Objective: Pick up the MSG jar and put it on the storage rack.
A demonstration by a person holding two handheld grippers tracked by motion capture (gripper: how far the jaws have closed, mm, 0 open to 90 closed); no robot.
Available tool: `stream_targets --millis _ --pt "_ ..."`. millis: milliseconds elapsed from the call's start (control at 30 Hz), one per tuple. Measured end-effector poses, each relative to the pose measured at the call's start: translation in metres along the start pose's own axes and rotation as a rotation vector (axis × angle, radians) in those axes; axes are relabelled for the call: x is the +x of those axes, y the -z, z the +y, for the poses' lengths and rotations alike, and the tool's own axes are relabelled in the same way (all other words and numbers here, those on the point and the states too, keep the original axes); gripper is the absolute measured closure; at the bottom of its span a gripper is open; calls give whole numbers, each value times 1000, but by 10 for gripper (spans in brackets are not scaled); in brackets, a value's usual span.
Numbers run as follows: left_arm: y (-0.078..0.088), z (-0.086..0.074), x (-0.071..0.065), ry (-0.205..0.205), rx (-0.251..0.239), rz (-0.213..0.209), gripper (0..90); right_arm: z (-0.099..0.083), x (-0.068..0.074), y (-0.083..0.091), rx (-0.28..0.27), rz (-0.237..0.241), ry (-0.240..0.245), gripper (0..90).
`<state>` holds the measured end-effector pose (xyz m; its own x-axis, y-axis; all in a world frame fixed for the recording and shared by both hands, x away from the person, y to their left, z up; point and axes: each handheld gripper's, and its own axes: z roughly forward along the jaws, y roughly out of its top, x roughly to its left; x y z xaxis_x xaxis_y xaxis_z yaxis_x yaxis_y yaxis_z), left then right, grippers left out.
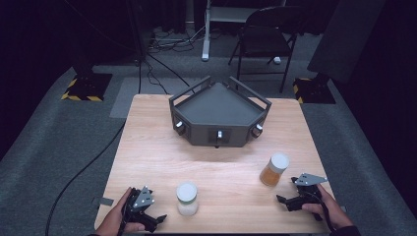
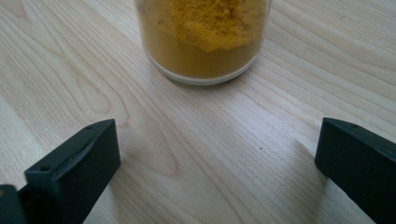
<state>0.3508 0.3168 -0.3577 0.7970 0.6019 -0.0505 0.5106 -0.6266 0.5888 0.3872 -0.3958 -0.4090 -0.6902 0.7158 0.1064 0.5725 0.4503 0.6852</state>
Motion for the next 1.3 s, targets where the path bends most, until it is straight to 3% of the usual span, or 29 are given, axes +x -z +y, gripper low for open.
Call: stream_targets --millis 467,733,1067,1300 --pt "0 -2 -1 5 -5 5 3 0 0 0 0 -1 -1 0" --pt "3 2 -6 11 2 28 25 0 0 0 0 -1 -1 0" --pt "9 -1 -6 32 -59 20 19 0 0 0 0 -1 -1 0" --pt "13 -3 -11 66 -133 30 19 0 0 0 0 -1 -1 0"
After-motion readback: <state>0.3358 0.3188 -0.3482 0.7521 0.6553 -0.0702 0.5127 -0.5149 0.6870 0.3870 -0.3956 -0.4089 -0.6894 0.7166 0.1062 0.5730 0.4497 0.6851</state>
